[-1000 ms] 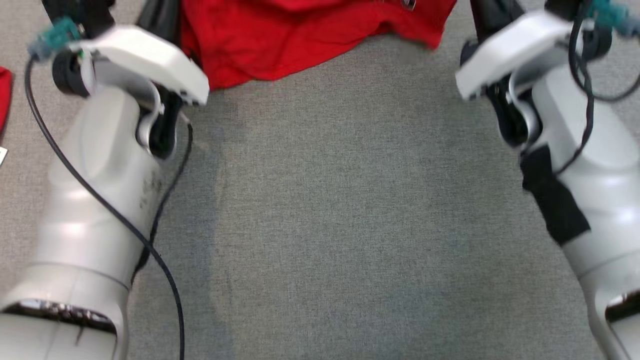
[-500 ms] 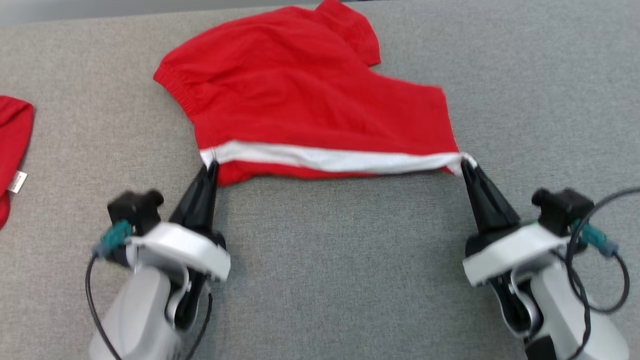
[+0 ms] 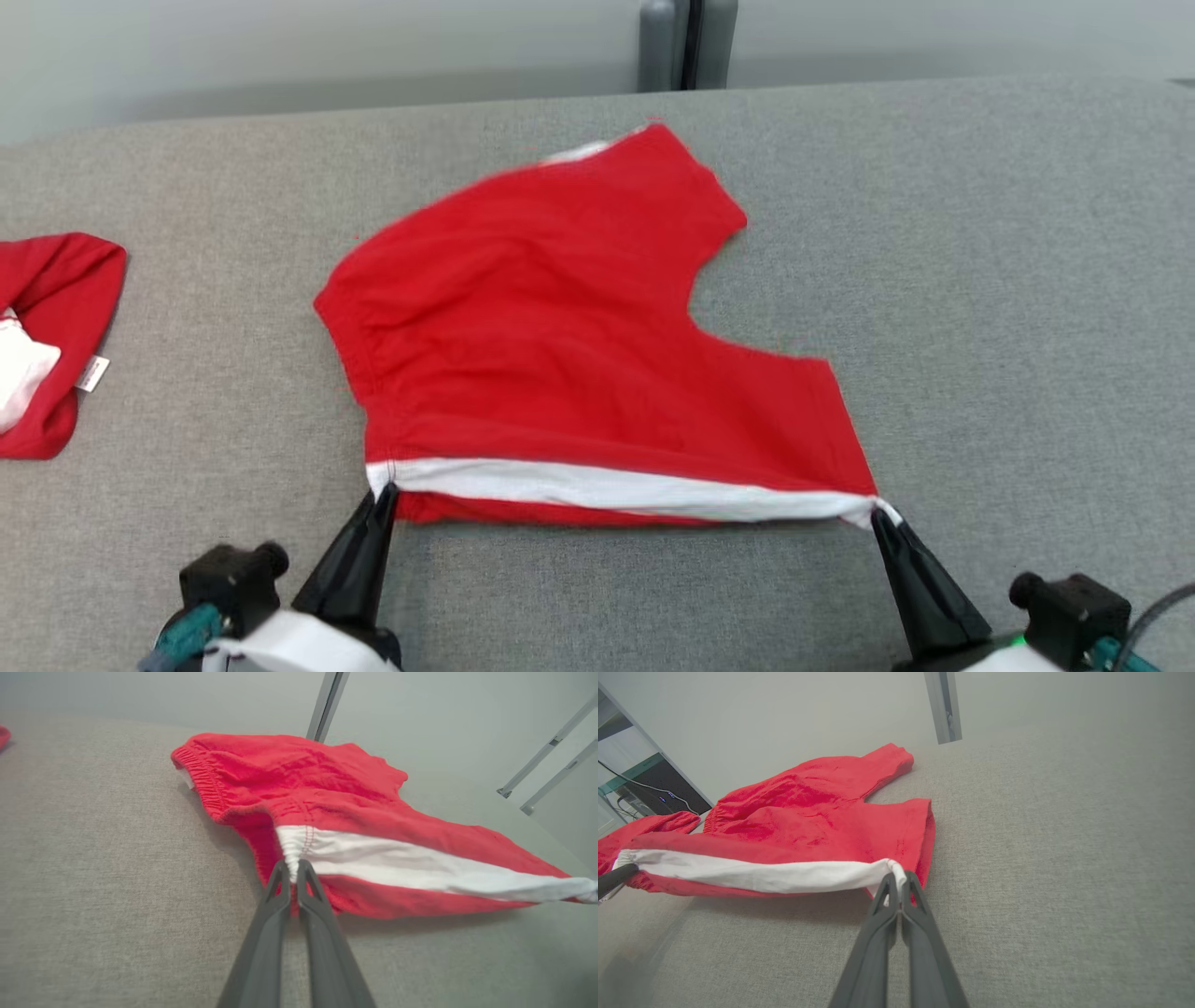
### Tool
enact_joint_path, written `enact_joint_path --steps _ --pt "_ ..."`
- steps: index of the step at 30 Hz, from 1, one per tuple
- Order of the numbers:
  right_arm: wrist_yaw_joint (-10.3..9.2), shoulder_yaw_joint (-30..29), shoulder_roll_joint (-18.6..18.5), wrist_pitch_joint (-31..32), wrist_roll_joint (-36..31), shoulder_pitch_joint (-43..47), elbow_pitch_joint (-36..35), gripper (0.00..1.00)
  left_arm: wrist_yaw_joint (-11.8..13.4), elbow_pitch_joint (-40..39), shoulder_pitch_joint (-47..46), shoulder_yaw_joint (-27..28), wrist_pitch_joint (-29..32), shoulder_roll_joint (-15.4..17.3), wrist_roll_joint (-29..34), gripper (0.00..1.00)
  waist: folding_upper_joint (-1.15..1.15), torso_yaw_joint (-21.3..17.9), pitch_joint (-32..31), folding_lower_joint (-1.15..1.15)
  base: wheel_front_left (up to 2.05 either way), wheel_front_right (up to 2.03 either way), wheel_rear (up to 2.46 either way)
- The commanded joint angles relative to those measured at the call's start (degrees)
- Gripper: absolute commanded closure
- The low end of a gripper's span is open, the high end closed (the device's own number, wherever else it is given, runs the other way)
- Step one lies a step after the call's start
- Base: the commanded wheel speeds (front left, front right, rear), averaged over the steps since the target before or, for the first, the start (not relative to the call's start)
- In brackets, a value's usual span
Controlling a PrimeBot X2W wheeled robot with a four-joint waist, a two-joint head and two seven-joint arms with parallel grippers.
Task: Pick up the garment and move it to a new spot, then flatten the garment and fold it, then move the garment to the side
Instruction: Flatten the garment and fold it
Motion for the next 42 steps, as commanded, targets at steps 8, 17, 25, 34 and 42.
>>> enact_joint_path --steps 8,17,25,34,42 --pt "0.02 -3.97 1.07 6.36 -1.80 10.75 -11.59 1.00 6.48 -14.26 11.18 -0.01 5.90 3.25 1.93 1.00 0.00 -0.47 -4.08 0.00 0.00 0.00 0.00" --pt "0.01 -6.70 1.03 7.42 -2.03 9.40 -15.17 1.00 9.01 -20.64 12.92 1.52 8.15 4.71 1.74 1.00 0.00 -0.20 -2.96 0.00 0.00 0.00 0.00" --pt "-0.02 -10.36 0.96 5.49 -0.93 -2.80 -12.26 1.00 7.28 -20.80 6.77 2.34 8.05 5.66 1.61 1.00 0.00 2.38 1.26 0.00 0.00 0.00 0.00" --pt "0.02 -5.65 -2.24 9.95 -2.02 -23.54 -3.02 1.00 2.60 -14.05 -7.91 1.01 6.87 3.22 -0.02 1.00 0.00 7.43 8.30 0.00 0.00 0.00 0.00" --pt "0.02 0.56 -7.12 11.64 -0.20 -41.52 10.75 1.00 -0.48 -4.03 -18.87 0.54 3.49 -0.81 -2.11 1.00 0.00 11.59 13.09 0.00 0.00 0.00 0.00"
